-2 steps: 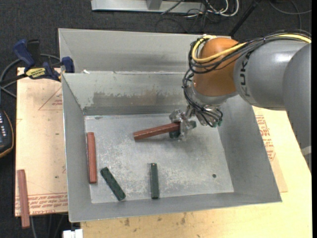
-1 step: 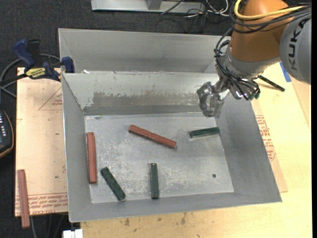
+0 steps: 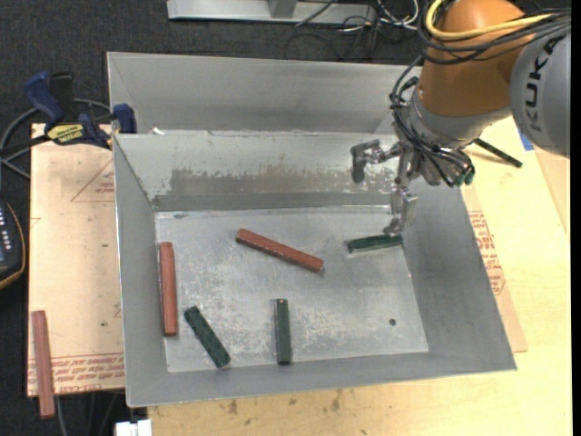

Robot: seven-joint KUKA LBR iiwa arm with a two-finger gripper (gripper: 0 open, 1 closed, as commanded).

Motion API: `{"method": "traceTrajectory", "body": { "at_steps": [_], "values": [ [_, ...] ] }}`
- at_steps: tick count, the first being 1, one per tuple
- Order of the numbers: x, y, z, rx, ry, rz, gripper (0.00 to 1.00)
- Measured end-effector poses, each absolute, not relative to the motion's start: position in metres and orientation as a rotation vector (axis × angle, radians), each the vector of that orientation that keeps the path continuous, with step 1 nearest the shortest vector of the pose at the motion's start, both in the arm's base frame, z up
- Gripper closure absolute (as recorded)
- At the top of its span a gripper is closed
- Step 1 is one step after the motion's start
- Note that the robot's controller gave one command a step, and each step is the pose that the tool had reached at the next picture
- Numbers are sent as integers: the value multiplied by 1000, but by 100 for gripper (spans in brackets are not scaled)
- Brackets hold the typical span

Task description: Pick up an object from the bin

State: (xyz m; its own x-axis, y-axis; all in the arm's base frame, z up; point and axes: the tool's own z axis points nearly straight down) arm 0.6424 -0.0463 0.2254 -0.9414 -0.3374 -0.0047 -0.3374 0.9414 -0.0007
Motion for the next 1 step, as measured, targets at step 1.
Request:
{"method": "traceTrajectory", "body": {
  "at_steps": [1],
  "values": [
    [558,-83,96,-702,3071,6,0]
  ]
}}
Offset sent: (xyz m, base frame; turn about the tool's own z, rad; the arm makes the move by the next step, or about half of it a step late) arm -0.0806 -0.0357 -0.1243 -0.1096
